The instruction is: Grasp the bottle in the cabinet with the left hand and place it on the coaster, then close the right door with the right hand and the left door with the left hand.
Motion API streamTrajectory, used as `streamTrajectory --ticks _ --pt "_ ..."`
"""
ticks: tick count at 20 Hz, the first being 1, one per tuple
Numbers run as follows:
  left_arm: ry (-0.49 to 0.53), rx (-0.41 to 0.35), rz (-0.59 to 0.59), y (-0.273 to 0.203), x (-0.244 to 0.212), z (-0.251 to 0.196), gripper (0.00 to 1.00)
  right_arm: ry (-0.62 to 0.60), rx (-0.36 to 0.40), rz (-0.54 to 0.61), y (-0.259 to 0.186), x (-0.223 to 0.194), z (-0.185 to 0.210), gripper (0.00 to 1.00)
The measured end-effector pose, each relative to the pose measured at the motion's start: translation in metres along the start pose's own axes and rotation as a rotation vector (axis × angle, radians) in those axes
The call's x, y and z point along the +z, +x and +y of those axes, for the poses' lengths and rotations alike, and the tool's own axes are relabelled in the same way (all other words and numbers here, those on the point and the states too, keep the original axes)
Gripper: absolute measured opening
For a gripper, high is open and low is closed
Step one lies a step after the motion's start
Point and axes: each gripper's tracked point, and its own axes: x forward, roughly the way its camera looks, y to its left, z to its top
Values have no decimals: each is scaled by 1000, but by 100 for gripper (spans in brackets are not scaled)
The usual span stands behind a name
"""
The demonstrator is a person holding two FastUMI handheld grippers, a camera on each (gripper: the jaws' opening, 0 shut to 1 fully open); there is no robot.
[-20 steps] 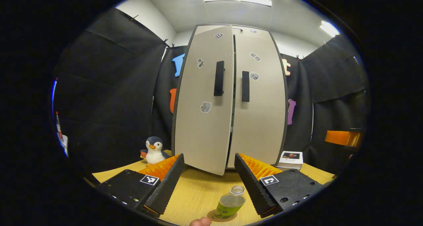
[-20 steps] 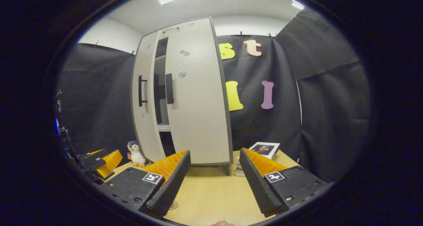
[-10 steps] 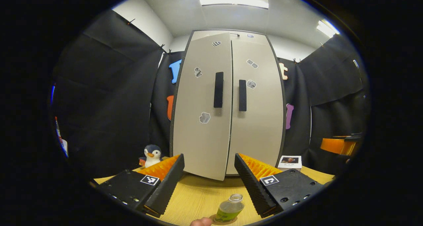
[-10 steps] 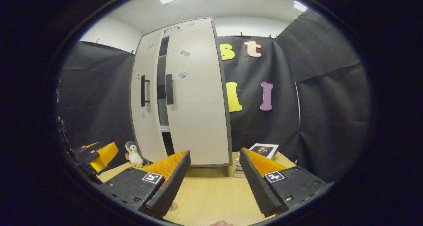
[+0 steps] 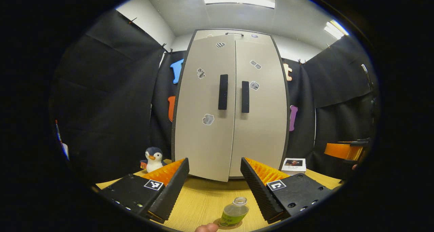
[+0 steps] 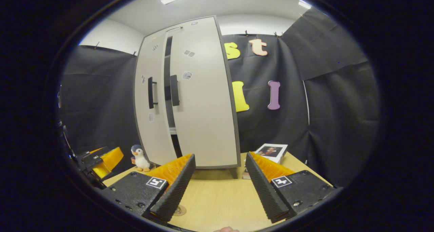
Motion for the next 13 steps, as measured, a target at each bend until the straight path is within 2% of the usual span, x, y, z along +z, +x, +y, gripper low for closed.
streamTrajectory --ticks 6,8,11,12,13 --pt "-14 4 4 0 -2 2 94 9 10 12 4 -2 7 98" --pt "-13 0 5 3 -3 2 99 8 11 18 5 -4 7 98" --pt "-12 -9 16 5 -6 1 90 3 9 22 7 -6 7 98" --pt "-16 -10 16 5 -6 1 95 2 8 20 7 -5 7 98" --pt "-19 -12 17 6 -6 1 95 0 8 19 7 -5 8 98"
